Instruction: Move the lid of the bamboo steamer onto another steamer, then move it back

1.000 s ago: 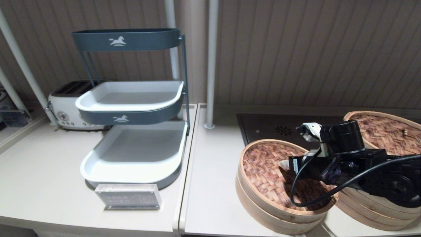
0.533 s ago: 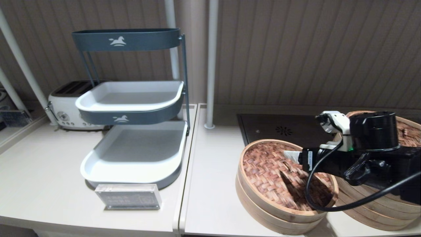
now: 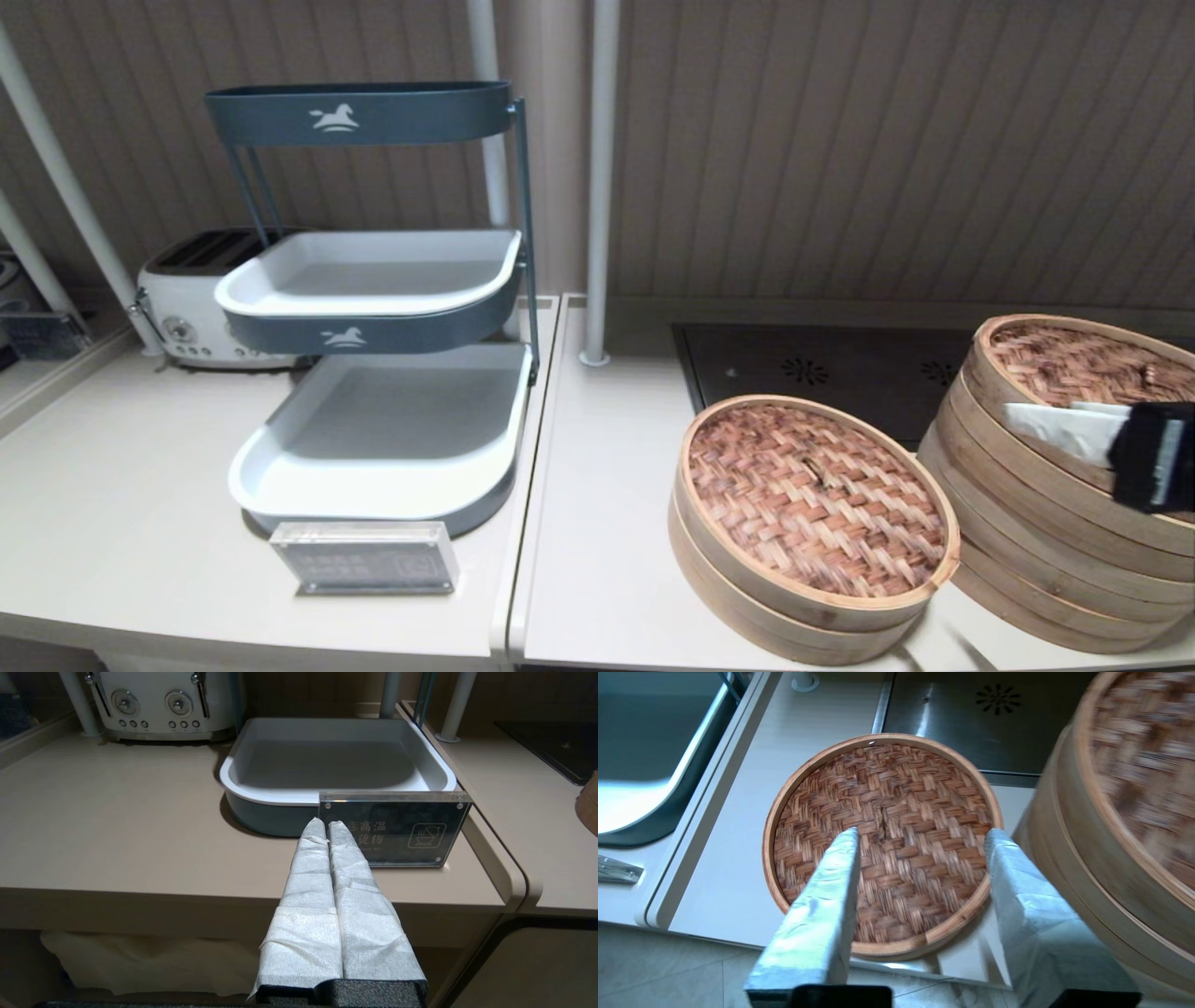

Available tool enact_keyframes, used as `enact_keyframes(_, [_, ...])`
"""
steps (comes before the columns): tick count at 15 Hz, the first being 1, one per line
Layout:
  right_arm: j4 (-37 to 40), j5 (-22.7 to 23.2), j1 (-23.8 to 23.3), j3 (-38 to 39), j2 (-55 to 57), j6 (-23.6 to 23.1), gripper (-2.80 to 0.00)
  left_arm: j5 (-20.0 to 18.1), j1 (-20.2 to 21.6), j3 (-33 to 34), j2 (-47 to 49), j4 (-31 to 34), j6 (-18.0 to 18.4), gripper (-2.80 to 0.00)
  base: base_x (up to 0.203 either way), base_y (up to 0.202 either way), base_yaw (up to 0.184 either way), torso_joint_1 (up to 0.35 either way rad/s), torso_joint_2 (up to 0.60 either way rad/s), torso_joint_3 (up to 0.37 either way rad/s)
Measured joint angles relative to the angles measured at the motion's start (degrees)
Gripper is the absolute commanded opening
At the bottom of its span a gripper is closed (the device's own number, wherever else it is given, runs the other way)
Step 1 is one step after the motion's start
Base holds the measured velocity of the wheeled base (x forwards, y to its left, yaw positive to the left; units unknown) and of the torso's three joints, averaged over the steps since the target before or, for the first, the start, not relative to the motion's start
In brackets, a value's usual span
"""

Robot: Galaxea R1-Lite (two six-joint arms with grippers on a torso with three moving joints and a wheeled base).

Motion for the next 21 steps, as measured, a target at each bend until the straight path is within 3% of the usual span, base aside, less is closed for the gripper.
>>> enact_keyframes(4, [14.7,-1.9,-2.2,-0.4,-17.1,0.0,-2.8,0.0,0.0,0.0,0.0,0.0,0.0,-2.8,0.0,0.0,0.0,0.0,0.0,0.0])
enact_keyframes(8, [29.9,-2.1,-10.3,1.1,-34.8,-1.3,-2.8,0.0,0.0,0.0,0.0,0.0,0.0,-2.8,0.0,0.0,0.0,0.0,0.0,0.0])
enact_keyframes(11, [35.2,0.4,-14.6,9.0,-46.5,-3.3,-2.8,0.0,0.0,0.0,0.0,0.0,0.0,-2.8,0.0,0.0,0.0,0.0,0.0,0.0])
enact_keyframes(14, [32.8,4.7,-16.0,20.3,-54.4,-3.7,-2.8,0.0,0.0,0.0,0.0,0.0,0.0,-2.8,0.0,0.0,0.0,0.0,0.0,0.0])
enact_keyframes(17, [20.4,6.7,-16.3,31.3,-57.1,-3.7,-2.8,0.0,0.0,0.0,0.0,0.0,0.0,-2.8,0.0,0.0,0.0,0.0,0.0,0.0])
enact_keyframes(19, [11.1,12.1,-16.3,35.5,-57.3,-3.8,-2.8,0.0,0.0,0.0,0.0,0.0,0.0,-2.8,0.0,0.0,0.0,0.0,0.0,0.0])
enact_keyframes(21, [7.5,16.8,-16.4,37.7,-56.4,-5.0,-2.8,0.0,0.0,0.0,0.0,0.0,0.0,-2.8,0.0,0.0,0.0,0.0,0.0,0.0])
